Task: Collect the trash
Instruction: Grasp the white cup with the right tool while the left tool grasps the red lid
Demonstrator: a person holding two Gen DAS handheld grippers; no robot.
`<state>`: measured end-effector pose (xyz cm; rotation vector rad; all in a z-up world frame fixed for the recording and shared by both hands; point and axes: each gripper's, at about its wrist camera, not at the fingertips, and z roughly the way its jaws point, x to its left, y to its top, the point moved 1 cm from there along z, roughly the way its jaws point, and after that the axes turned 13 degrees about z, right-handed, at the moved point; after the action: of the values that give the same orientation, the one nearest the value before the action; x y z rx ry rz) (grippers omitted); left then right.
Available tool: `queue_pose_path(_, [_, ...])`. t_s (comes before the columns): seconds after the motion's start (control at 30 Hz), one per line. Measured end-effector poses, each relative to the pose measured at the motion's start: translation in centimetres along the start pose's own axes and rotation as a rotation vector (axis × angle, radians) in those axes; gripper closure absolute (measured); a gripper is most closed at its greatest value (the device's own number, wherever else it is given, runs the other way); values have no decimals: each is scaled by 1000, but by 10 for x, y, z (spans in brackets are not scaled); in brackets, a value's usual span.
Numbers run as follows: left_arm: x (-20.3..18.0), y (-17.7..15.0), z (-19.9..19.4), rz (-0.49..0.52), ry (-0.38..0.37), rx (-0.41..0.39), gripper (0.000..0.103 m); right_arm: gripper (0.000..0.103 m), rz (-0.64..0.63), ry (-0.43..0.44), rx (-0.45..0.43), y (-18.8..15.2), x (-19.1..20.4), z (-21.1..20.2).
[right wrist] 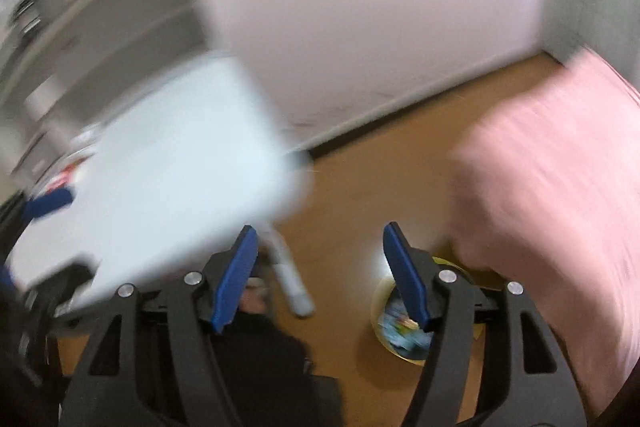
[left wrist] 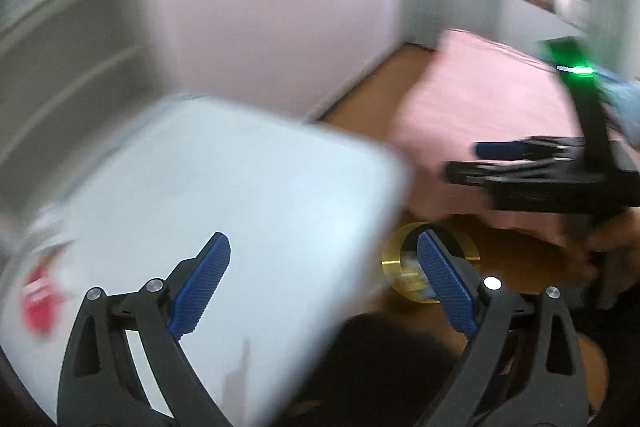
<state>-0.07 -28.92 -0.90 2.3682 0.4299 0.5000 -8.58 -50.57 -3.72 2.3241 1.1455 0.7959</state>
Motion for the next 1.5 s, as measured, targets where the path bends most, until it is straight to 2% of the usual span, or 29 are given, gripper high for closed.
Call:
queue_pose_path(0.1, [69, -37, -18, -106, 140, 59, 11, 39, -120, 131, 47, 2, 83, 15])
queue_pose_path(0.13, [101, -60, -28, -171, 207, 82, 11, 40, -162, 178, 69, 2, 114, 23])
queue_pose_path(0.23, [151, -110, -52, -322, 330, 144, 11, 40, -251, 295, 138, -1, 201, 43])
queue_pose_path(0.3, [172, -141, -69, -405, 343, 157, 11, 40, -302, 362, 196, -6, 261, 61])
queue_pose_path(0.4, [192, -183, -92, -513, 377, 169, 11, 40, -369, 390, 248, -13, 329, 87])
queue_pose_path(0.47, [197, -211, -105, -572, 381, 172, 11, 40, -400, 389, 278, -16, 362, 109])
queue_pose_path(0.57, [202, -226, -113, -614, 378, 173, 11, 44, -432, 379, 322, -25, 388, 131])
queue_pose_path(0.83, [198, -227, -97, -545, 377, 208, 11, 50, -471, 324, 356, -31, 418, 166])
queue_pose_path(1.0, [207, -215, -86, -529, 355, 210, 11, 72, -516, 286, 369, -37, 426, 181])
queue_pose_path(1.03, [210, -211, -82, -527, 348, 206, 11, 72, -526, 284, 365, -36, 425, 180])
queue_pose_path(1.27, [235, -176, -38, -497, 295, 218, 11, 72, -444, 400, 297, 12, 383, 132])
queue_pose_path(1.5, [235, -146, 12, -442, 267, 264, 11, 72, -359, 385, 297, 44, 321, 127])
